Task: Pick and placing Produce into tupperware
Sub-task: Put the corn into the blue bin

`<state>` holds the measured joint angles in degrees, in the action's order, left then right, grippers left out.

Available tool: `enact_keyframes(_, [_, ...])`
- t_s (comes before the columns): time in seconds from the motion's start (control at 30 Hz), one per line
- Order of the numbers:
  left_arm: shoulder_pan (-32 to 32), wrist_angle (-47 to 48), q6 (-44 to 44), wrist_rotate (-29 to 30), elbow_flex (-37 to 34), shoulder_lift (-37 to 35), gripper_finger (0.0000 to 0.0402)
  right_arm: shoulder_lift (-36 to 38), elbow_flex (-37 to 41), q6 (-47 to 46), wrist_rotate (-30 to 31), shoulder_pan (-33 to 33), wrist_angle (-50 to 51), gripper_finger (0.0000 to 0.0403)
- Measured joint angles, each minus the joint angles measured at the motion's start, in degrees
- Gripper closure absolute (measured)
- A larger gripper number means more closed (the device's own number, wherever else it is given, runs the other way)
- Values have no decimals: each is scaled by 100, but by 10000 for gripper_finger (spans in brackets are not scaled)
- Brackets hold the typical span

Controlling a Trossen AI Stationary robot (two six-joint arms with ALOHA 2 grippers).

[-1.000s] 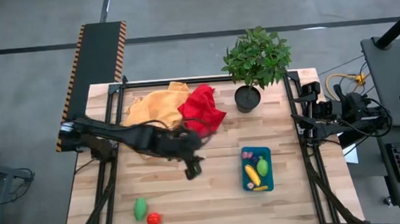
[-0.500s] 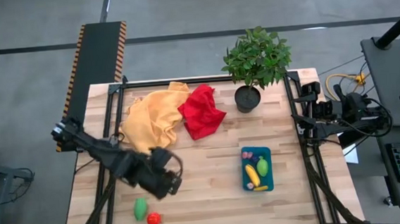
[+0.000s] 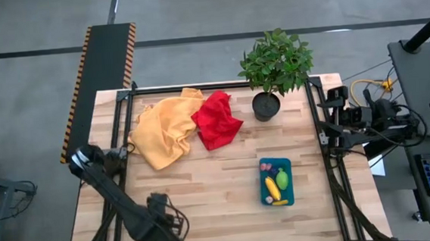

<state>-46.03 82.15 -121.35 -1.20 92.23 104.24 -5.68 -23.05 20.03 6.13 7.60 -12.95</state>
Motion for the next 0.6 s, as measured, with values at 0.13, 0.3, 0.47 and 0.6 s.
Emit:
enact_keyframes(0.13, [-129,-333,-424,-143,0,321,217,-3,-81,-2,0,0,0,179])
enact_keyframes(0.3, [-132,-500,-394,-159,0,398,192,-3,-105,12,-2,0,23,179])
enact_keyframes(0.47, [-119,-452,-524,-146,-11,287,142,-3,-105,17,-2,0,29,179])
enact_keyframes(0.6, [-119,-281,-680,-224,-17,278,120,-3,-105,17,-2,0,41,179])
